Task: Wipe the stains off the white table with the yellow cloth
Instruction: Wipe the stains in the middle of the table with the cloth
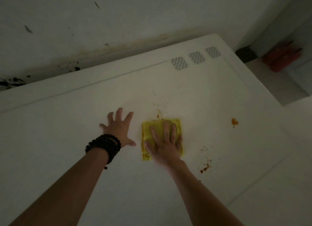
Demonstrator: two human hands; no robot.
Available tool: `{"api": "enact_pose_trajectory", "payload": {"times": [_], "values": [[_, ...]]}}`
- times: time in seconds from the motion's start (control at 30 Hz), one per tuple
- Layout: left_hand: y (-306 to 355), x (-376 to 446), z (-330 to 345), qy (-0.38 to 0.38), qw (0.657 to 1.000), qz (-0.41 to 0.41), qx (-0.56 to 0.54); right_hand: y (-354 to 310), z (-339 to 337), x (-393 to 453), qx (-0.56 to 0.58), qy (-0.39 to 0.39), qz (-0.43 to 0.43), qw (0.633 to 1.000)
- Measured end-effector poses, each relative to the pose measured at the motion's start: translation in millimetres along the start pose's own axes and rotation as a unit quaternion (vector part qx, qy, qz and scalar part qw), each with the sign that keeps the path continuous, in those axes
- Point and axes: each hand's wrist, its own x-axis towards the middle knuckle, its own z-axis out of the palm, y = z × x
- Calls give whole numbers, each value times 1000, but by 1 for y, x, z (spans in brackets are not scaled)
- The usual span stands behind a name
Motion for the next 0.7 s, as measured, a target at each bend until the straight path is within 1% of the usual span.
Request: {"api": "enact_pose_trajectory", "payload": {"times": [0.17,0.37,0.43,0.53,0.6,0.7], "values": [[13,49,-18,13,999,-42,-8,6,-36,70,-20,19,-48,998],[18,80,-22,-14,996,-86,-11,-6,-72,144,-54,2,-104,993],[20,80,-25,-21,996,-92,0,-7,-74,146,-59,-1,-120,991],[22,79,-29,-21,995,-94,13,3,-63,118,-51,3,-143,988],[24,79,-34,-26,995,-97,25,8,-60,102,-47,-10,-149,988],[23,82,-39,-34,992,-107,49,7,-61,109,-59,-21,-148,987]]}}
